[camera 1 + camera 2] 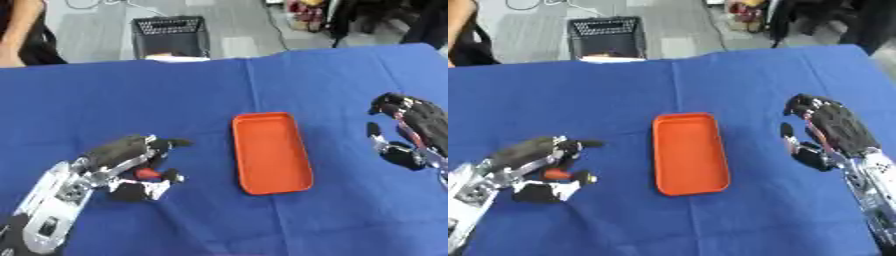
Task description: Pick up objects on the table and place them in the box.
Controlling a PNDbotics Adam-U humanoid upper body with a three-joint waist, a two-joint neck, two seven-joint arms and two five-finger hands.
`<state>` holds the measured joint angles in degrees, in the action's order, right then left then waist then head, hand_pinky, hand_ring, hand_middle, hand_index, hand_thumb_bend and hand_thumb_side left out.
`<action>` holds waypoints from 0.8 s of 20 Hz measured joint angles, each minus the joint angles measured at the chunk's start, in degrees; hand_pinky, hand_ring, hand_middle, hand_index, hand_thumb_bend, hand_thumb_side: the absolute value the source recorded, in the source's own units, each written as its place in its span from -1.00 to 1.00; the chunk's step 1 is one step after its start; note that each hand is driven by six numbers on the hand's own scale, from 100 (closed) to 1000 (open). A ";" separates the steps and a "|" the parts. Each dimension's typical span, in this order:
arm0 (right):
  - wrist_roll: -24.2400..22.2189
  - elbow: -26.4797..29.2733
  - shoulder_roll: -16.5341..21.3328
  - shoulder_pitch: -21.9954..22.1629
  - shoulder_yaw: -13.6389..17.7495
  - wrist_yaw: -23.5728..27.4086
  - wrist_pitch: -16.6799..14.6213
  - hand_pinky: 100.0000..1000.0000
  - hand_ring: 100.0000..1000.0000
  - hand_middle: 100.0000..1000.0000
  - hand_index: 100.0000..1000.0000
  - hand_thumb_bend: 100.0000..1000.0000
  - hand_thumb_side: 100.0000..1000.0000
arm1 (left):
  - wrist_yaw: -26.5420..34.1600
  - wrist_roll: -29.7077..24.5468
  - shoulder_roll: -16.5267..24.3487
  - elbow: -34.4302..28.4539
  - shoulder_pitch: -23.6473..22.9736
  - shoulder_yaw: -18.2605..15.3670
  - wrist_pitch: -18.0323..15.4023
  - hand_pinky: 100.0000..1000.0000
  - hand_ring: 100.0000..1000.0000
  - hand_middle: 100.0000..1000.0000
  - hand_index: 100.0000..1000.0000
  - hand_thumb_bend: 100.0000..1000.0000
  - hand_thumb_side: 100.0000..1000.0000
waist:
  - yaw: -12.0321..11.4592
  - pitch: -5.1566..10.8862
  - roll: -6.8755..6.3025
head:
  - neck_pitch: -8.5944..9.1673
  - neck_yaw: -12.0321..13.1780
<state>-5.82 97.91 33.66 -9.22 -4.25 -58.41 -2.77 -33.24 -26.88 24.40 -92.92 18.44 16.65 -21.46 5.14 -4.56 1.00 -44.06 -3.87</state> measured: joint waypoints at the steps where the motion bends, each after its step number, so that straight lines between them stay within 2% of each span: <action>1: 0.00 0.00 0.00 0.00 0.00 0.00 0.00 0.33 0.49 0.41 0.35 -1.00 -0.78 | 0.28 -0.34 -0.25 0.00 0.43 0.05 -0.01 -0.15 -0.65 -0.87 1.00 -1.00 -0.50 | 0.05 0.00 0.00 | 0.00 0.00; 11: -0.04 0.00 0.00 0.00 -0.03 0.19 -0.04 0.34 0.49 0.41 0.35 -1.00 -0.78 | 1.12 -2.04 -2.52 0.96 4.75 2.21 -0.93 -0.15 -0.66 -0.88 1.00 -1.00 -0.49 | 0.32 0.05 -0.01 | 0.00 0.02; 16: -0.27 -0.01 -0.01 0.00 -0.09 0.25 -0.29 0.34 0.50 0.41 0.35 -1.00 -0.77 | 0.76 -1.80 -4.67 3.92 10.20 3.62 -2.07 -0.14 -0.66 -0.88 1.00 -1.00 -0.42 | 0.55 0.11 0.07 | 0.00 0.06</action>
<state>-6.09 97.91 33.66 -9.22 -4.34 -58.15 -3.06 -32.48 -28.68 19.72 -88.99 28.64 20.27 -23.52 5.69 -4.44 1.08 -44.06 -3.81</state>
